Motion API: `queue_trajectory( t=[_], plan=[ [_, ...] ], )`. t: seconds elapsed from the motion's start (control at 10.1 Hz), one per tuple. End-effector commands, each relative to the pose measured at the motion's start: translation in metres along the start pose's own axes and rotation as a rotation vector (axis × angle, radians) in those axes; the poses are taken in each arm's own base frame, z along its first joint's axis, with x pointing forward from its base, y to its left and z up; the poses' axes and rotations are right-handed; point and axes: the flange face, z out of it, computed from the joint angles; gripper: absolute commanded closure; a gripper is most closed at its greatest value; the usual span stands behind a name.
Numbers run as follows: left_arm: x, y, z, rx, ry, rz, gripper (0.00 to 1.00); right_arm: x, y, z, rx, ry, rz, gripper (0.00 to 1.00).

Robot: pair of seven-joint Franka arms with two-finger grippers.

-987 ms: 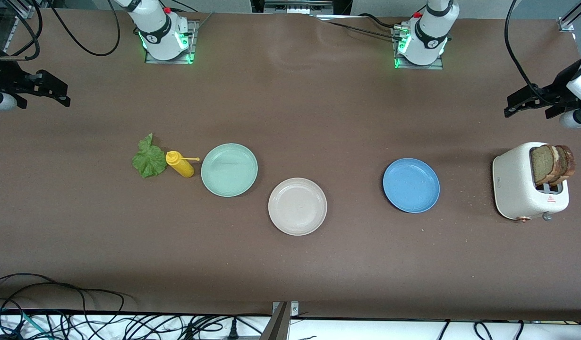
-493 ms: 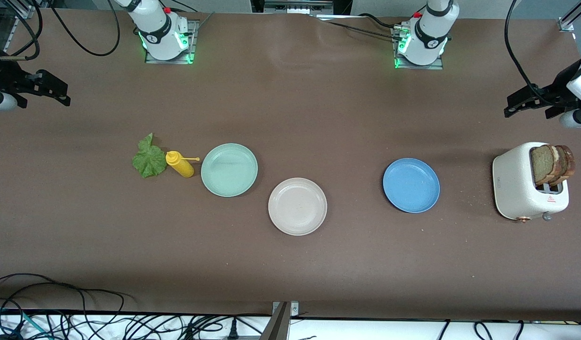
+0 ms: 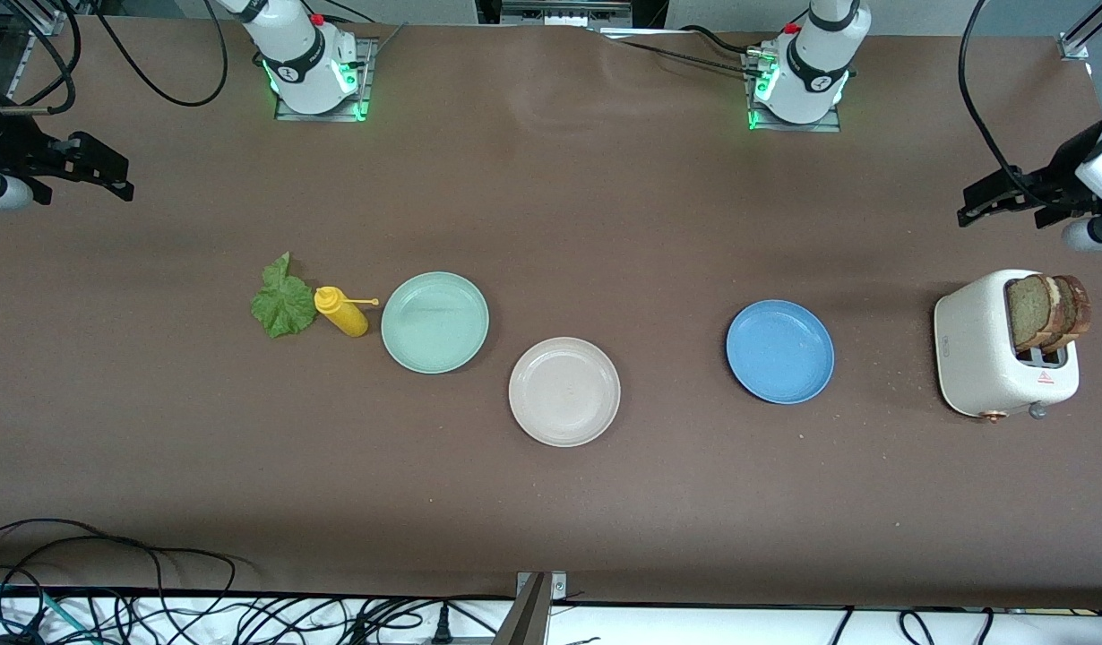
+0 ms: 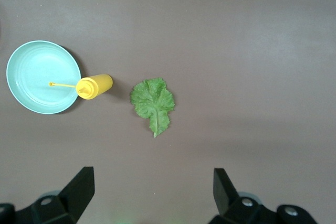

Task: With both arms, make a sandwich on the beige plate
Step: 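Reach the left gripper down to the bread slice in the toaster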

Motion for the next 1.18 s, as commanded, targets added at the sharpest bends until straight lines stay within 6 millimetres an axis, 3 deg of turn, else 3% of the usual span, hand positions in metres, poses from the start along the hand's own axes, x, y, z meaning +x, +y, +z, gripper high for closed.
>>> queue_trajectory(
  t=[0.0,0.1,0.3,0.39,0.49,0.59,0.79,0.99,1.09],
  plan=[
    [0.029,-0.023,0.035,0.019,-0.072,-0.027,0.0,-0.001,0.0,-0.006,0.0,-0.004,0.01,0.0],
    [0.041,-0.045,0.049,0.014,-0.092,-0.065,0.0,0.0,-0.001,-0.007,-0.001,-0.003,0.009,0.0],
    [0.057,-0.06,0.07,0.007,-0.118,-0.089,0.0,0.0,-0.001,-0.006,-0.001,-0.004,0.009,0.0],
    [0.073,-0.063,0.092,0.01,-0.129,-0.091,0.0,-0.001,0.0,-0.006,0.0,-0.004,0.01,0.0],
    [0.088,-0.069,0.136,0.02,-0.206,-0.091,0.0,-0.001,0.0,-0.006,0.0,-0.004,0.01,0.0],
    [0.091,-0.074,0.141,0.029,-0.202,-0.089,0.0,-0.001,0.0,-0.006,0.0,-0.004,0.01,0.0],
    [0.095,-0.123,0.15,0.034,-0.156,-0.035,0.0,-0.001,0.0,-0.006,0.0,-0.004,0.01,0.0],
    [0.096,-0.141,0.159,0.09,-0.179,0.055,0.0,-0.001,0.0,-0.006,0.0,-0.004,0.01,0.0],
    [0.096,-0.137,0.161,0.135,-0.196,0.076,0.0,-0.001,0.0,-0.006,0.0,-0.004,0.01,0.0]
  ],
)
